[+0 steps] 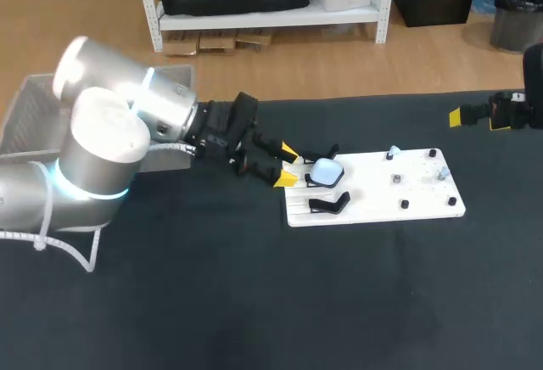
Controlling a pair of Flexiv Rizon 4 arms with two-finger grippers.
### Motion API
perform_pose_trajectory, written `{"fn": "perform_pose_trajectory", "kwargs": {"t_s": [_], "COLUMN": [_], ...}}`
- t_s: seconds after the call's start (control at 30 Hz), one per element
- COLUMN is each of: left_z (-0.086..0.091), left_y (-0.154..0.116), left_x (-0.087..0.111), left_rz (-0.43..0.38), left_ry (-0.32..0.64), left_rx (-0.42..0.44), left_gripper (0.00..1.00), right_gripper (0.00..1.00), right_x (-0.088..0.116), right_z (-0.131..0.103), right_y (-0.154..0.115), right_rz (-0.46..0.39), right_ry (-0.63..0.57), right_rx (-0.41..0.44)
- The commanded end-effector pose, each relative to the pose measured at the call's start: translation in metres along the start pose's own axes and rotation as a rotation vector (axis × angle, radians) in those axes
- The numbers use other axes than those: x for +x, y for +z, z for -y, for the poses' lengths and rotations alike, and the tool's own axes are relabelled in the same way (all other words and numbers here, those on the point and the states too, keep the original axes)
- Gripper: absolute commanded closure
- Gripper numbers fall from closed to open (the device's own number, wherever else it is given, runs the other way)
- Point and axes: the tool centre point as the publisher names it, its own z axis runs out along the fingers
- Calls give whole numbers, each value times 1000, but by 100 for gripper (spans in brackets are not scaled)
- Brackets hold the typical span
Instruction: Pick up each earbud case from the left stands, insert the matching earbuds, close the lid, and place the case in the box.
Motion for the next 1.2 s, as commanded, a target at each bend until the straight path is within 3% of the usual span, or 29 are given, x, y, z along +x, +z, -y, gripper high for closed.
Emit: {"fn": "perform_pose_trajectory", "kwargs": {"t_s": [0.03, 0.4, 0.53, 0.67, 0.8, 0.97, 1.2], "left_z": [-6, -15, -14, -13, -16, -22, -25], "left_y": [8, 17, 22, 29, 34, 38, 41], "left_x": [5, 2, 0, 1, 3, 3, 3], "left_rz": [9, 31, 41, 43, 45, 56, 68], "left_ry": [9, 35, 41, 38, 33, 21, 11], "left_rx": [-19, -21, -11, -7, -7, -15, -12], "left_gripper": [40, 52, 49, 40, 42, 53, 55], "right_gripper": [0, 0, 0, 0, 0, 0, 0], "right_x": [0, 0, 0, 0, 0, 0, 0], "right_z": [1, 1, 1, 1, 1, 1, 1], "right_y": [0, 0, 0, 0, 0, 0, 0], "right_rz": [0, 0, 0, 0, 0, 0, 0], "right_ry": [-1, -1, -1, -1, -1, -1, -1], "right_rx": [-4, -4, -4, -4, -4, -4, -4]}}
